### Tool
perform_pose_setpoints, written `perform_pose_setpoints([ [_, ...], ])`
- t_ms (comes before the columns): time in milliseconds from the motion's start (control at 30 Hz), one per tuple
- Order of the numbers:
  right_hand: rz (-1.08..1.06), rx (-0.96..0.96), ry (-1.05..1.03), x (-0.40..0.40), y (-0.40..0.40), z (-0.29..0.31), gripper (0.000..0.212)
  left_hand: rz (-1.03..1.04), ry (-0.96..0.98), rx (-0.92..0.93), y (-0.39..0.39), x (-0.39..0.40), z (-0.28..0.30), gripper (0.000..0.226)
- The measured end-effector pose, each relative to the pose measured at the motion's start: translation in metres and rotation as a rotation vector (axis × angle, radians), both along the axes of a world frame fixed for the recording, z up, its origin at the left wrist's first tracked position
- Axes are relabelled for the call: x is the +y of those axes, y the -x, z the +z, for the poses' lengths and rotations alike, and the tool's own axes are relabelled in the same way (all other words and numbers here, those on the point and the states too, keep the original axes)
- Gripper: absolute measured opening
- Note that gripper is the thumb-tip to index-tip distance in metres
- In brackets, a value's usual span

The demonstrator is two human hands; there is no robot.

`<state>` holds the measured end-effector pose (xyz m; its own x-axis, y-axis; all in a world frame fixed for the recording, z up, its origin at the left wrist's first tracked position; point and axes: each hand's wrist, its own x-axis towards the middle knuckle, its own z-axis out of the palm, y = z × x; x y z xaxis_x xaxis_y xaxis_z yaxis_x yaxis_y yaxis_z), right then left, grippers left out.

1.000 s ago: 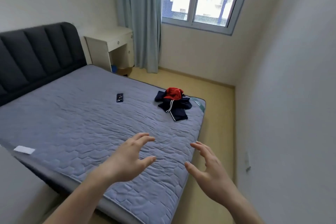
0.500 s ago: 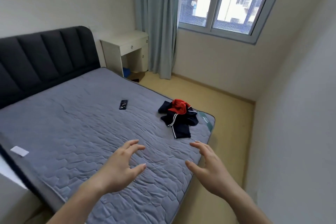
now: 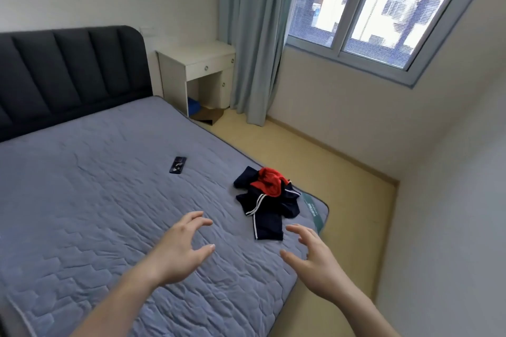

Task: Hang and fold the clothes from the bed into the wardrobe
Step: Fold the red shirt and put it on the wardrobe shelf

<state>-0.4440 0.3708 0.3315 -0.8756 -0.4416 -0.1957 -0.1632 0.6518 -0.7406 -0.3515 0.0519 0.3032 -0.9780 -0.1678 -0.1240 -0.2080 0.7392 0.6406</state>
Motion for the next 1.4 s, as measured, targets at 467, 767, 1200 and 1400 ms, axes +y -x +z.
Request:
perform_pose_setpoints([
  [467, 0.194, -0.13, -0.165, -0.037, 0.318, -0.117, 0.056, 0.317, -0.046, -0.164, 0.21, 0.022, -0.105, 0.046],
  [767, 0.349, -0.166, -0.429, -0.065, 0.503, -0.269, 0.06, 0.466, -0.09, -0.326, 0.315, 0.029, -0.219, 0.038],
  [1200, 0.589, -0.004, -0.966, -0.116, 0.59, -0.502, 0.06, 0.445, -0.106, -0.529, 0.348, 0.008, -0.454, 0.031],
  [1400, 0.6, 0.074, -1.136, -0.121, 0.611, -0.54, 0.053, 0.49, -0.109, -0.54, 0.342, 0.009, -0.498, 0.032],
])
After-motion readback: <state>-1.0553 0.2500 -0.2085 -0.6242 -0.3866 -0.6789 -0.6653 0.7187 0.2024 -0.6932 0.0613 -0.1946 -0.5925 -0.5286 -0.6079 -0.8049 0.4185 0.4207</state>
